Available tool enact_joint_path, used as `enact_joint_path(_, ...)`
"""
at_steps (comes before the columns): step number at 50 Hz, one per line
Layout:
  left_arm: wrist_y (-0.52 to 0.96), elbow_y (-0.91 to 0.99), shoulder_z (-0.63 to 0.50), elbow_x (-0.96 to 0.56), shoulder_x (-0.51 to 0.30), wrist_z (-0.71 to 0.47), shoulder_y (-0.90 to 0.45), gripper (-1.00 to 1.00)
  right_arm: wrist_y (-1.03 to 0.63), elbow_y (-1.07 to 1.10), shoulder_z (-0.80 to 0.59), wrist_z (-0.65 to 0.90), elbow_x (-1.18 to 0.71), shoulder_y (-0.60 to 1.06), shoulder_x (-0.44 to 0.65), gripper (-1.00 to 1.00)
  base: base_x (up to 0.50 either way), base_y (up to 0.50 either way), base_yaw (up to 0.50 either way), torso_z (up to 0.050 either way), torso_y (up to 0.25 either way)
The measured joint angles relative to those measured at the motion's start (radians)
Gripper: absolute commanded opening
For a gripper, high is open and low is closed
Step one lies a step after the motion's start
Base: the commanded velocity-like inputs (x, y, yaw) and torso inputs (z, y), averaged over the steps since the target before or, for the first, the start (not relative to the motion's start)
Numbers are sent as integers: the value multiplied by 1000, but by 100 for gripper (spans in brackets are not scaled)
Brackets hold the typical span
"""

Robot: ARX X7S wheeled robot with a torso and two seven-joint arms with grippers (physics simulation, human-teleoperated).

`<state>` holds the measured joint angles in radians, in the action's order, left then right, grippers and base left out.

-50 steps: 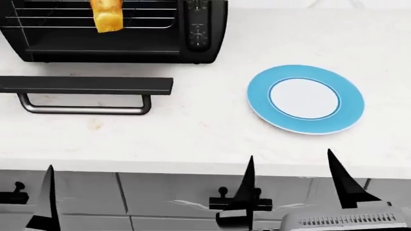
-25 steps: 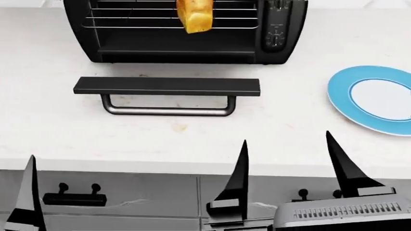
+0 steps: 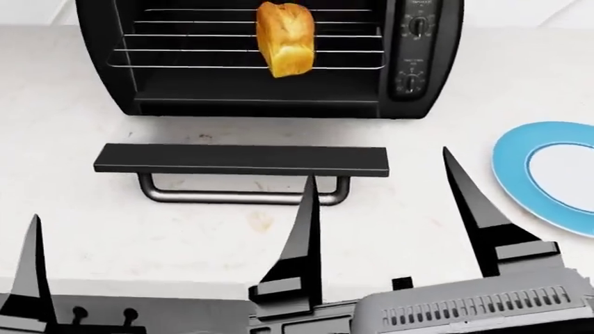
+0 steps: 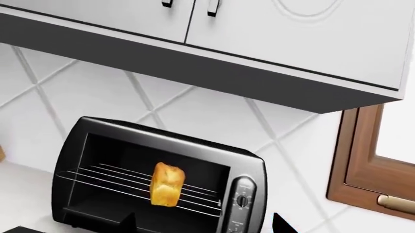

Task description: Pick the bread from the rack and place it on the plate on the counter.

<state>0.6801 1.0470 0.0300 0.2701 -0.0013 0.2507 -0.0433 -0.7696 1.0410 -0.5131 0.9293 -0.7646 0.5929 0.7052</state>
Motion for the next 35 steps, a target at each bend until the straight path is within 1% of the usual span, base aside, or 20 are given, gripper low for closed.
enact_joint_path(6, -5, 0, 2, 2, 0, 1, -3, 100, 66, -14, -80, 73, -38, 31, 55, 100, 363, 39, 0, 50, 2)
enact_joint_path(13, -9, 0, -9, 17, 1, 3, -5, 100, 120, -28, -128, 114, -58, 42, 94, 100, 309, 38, 0, 49, 3)
enact_joint_path(22, -14, 0, -31, 35, 1, -15, 7, 100, 134, -39, -127, 148, -166, 103, 125, 100, 0, 0, 0, 0, 0)
enact_joint_path(35, 43, 0, -47, 64, 1, -18, 3, 100, 144, -103, -117, 124, -277, 184, 117, 100, 0, 0, 0, 0, 0)
